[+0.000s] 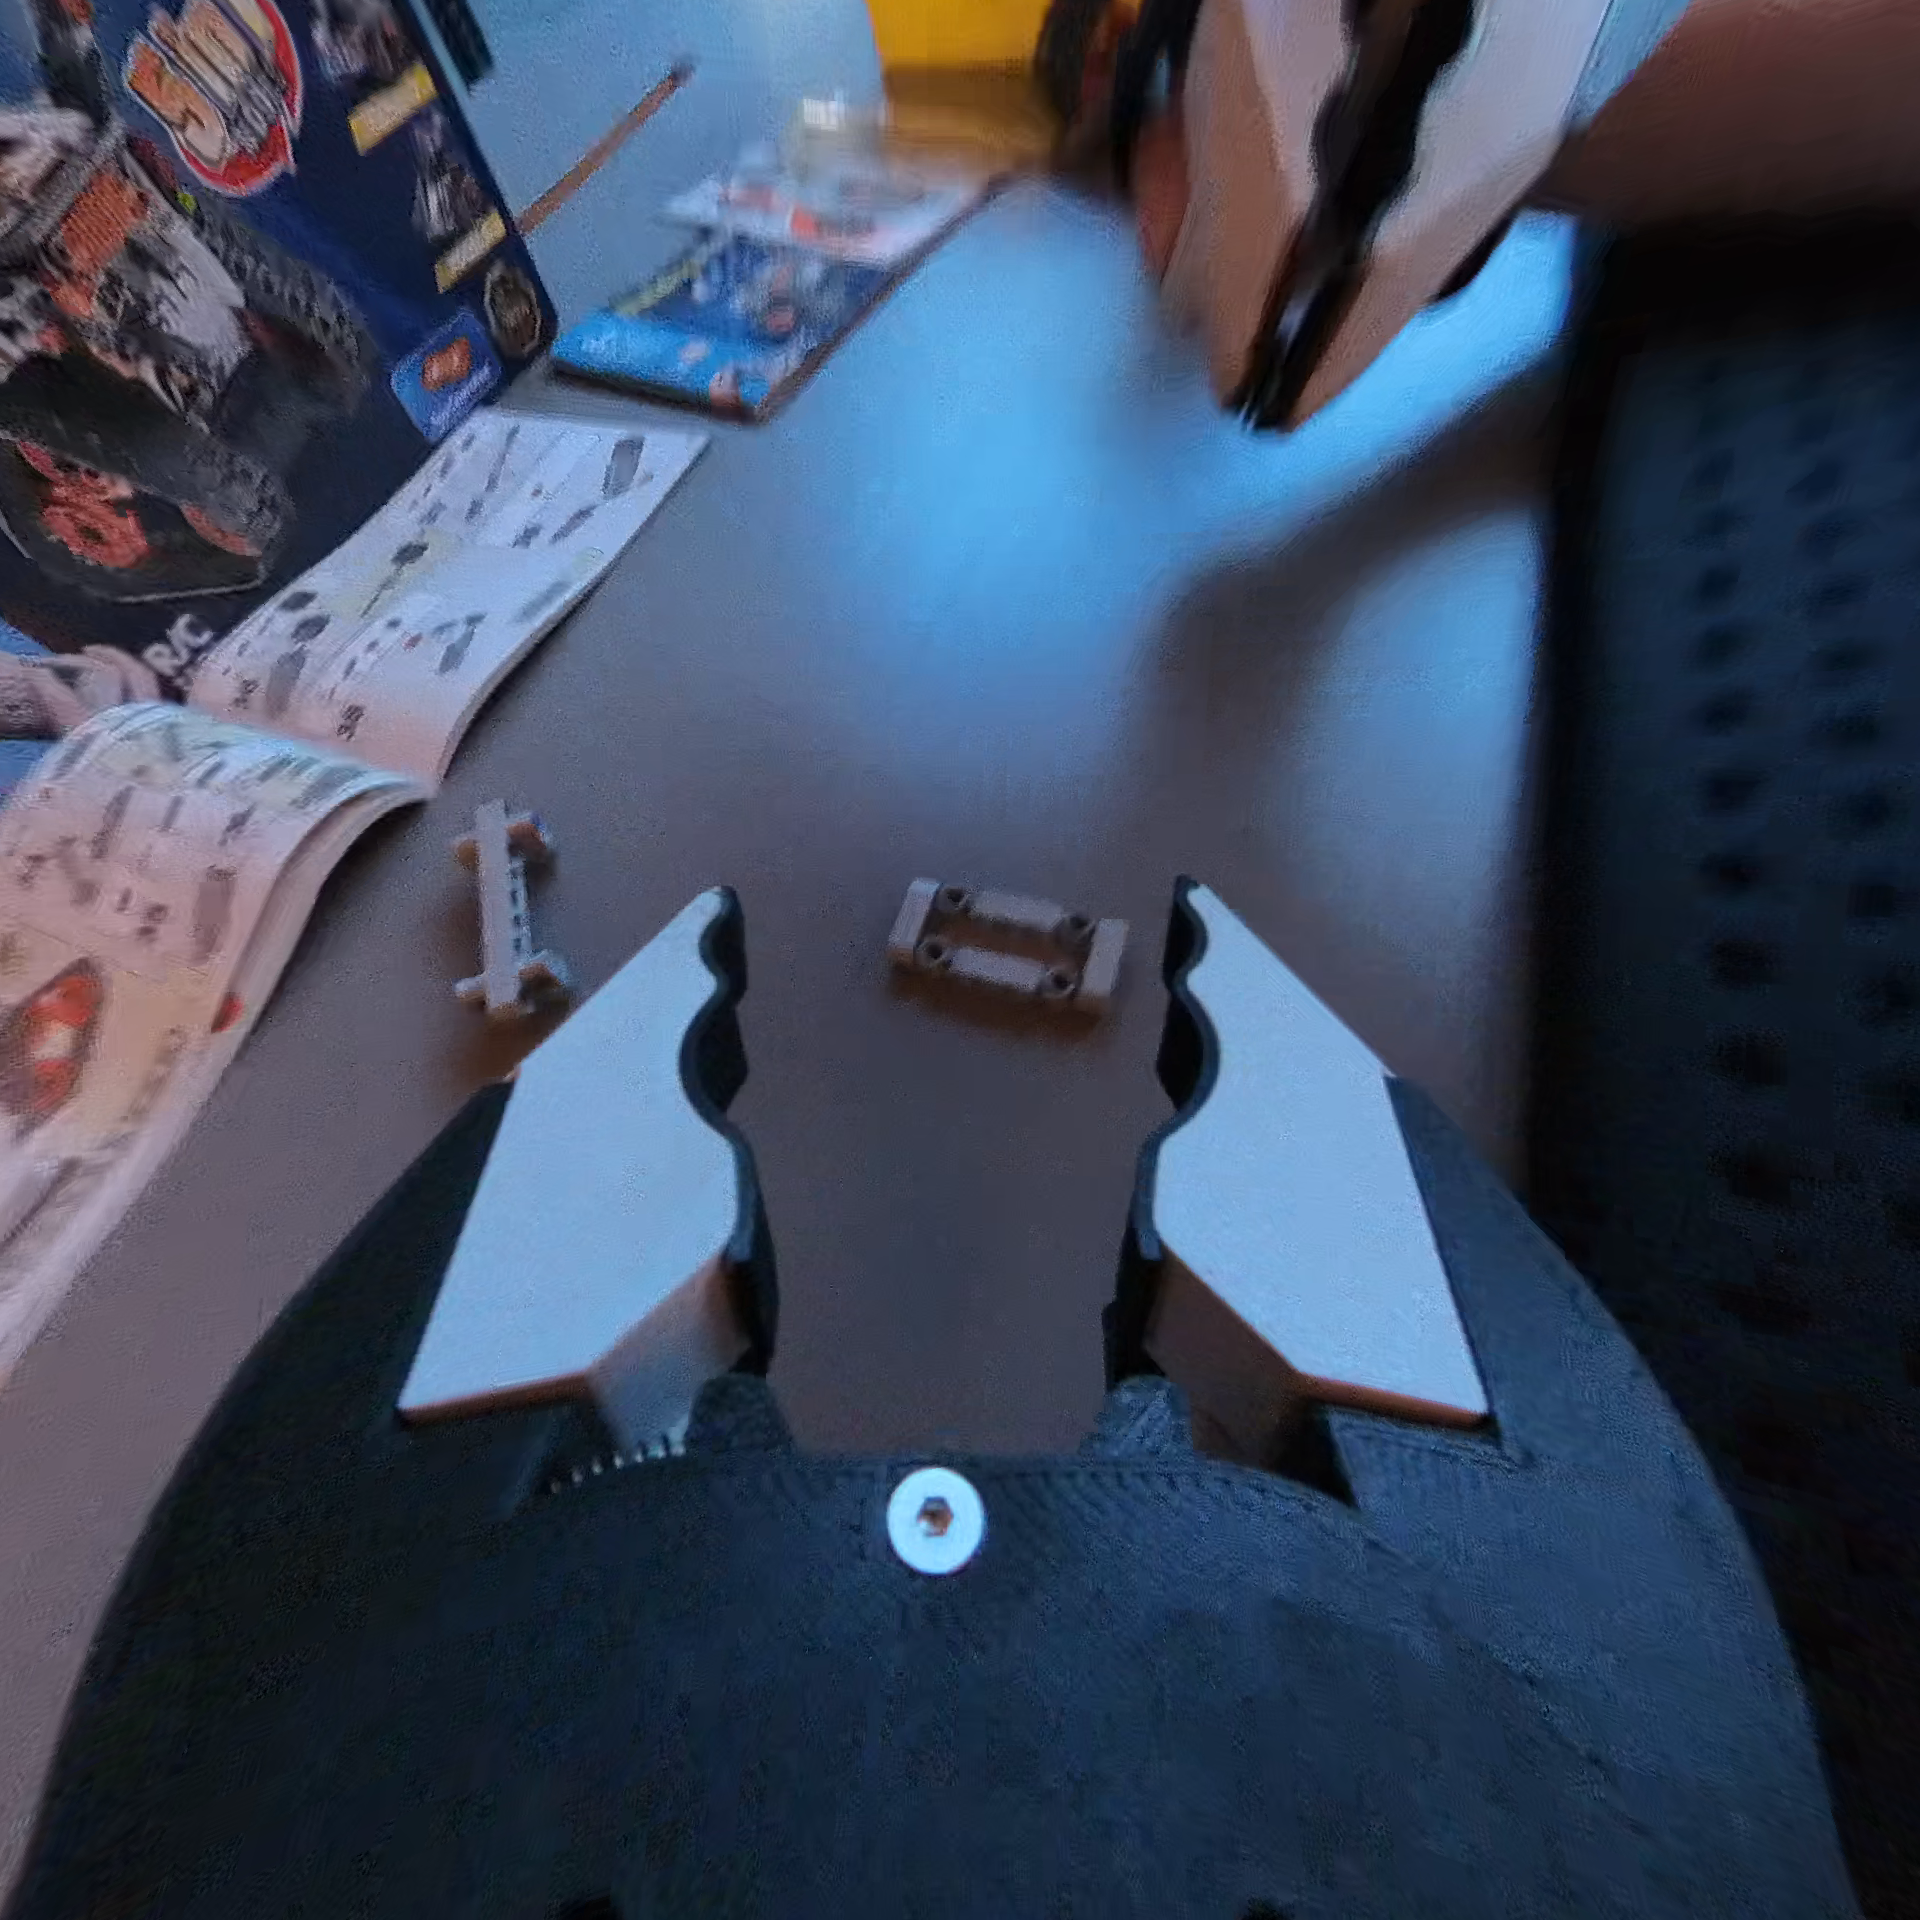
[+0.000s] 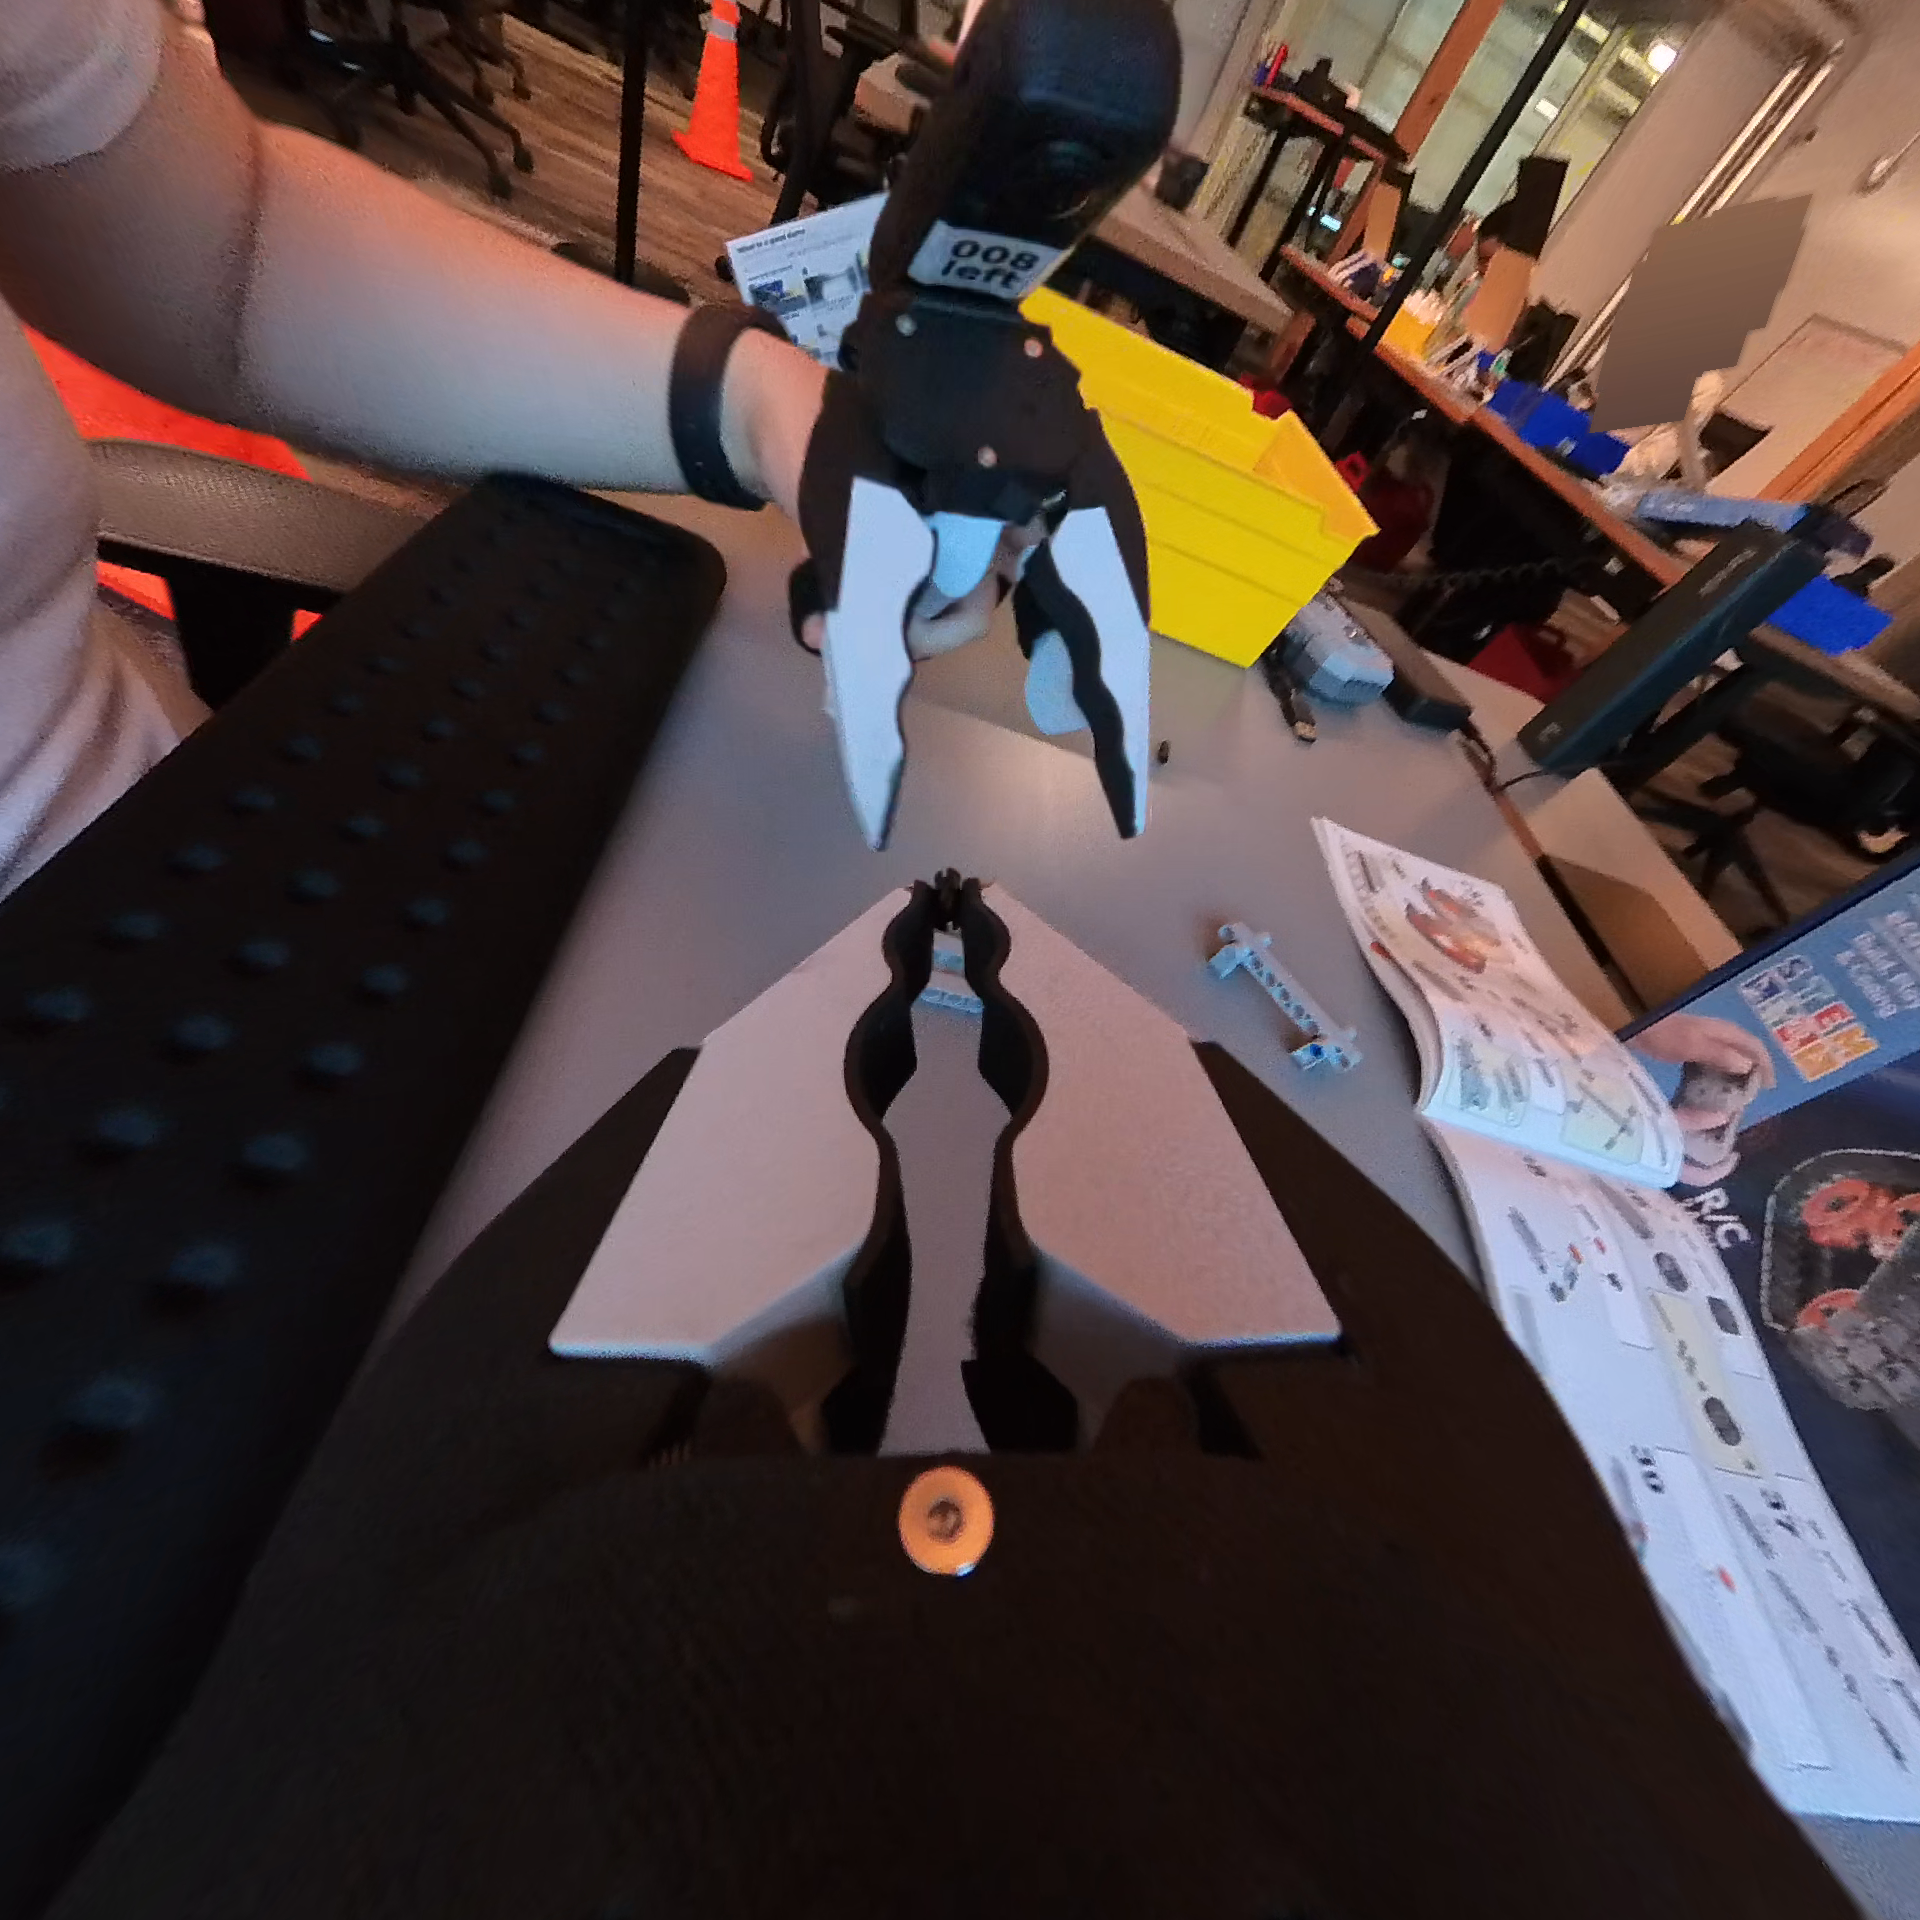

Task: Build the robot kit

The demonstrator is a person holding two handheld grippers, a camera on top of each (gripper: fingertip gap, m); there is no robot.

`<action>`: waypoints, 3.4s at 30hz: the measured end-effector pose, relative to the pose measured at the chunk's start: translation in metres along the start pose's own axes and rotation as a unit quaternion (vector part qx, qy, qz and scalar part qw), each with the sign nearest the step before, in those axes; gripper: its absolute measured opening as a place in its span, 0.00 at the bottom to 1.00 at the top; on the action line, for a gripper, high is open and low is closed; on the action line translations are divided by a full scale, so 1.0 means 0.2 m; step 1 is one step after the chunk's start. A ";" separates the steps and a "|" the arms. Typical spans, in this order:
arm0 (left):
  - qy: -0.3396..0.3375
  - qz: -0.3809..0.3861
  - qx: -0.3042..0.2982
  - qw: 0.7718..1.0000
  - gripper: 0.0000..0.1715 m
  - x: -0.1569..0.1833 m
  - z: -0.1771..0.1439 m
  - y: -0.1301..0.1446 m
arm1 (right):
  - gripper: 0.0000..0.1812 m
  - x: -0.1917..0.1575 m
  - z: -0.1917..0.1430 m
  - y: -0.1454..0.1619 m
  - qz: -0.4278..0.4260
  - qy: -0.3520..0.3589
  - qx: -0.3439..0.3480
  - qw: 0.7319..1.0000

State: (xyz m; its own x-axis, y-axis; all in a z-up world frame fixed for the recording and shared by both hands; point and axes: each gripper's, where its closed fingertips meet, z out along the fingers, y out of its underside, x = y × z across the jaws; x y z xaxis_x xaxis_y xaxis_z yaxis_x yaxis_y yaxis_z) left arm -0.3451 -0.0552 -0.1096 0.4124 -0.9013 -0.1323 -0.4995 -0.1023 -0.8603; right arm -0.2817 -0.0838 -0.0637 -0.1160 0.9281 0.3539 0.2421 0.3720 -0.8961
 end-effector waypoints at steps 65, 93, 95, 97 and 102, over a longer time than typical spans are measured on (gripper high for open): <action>0.003 -0.043 0.138 0.989 0.33 -0.03 0.00 -0.28 | 0.03 0.20 0.29 0.19 0.304 0.035 -0.027 0.951; 0.389 0.078 0.173 0.901 0.32 0.24 -0.22 -0.68 | 0.02 -0.10 0.11 -0.32 0.253 -0.229 0.219 0.914; 0.401 0.121 0.155 0.895 0.32 0.31 -0.15 -0.66 | 0.03 -0.14 0.09 -0.32 0.245 -0.246 0.214 0.913; 0.415 0.139 0.135 0.889 0.30 0.37 -0.10 -0.65 | 0.03 -0.16 0.09 -0.33 0.237 -0.256 0.206 0.914; 0.444 0.142 0.118 0.877 0.20 0.42 -0.05 -0.62 | 0.03 -0.20 0.06 -0.34 0.224 -0.271 0.201 0.914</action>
State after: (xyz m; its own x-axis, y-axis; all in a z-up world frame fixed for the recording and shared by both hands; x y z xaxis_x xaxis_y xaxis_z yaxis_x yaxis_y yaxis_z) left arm -0.2565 -0.1227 -0.0094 -0.5113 -0.8593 -0.0119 -0.2719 0.1749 -0.9463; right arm -0.3054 -0.1461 -0.0209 -0.5782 0.8000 -0.1600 0.0217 -0.1810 -0.9832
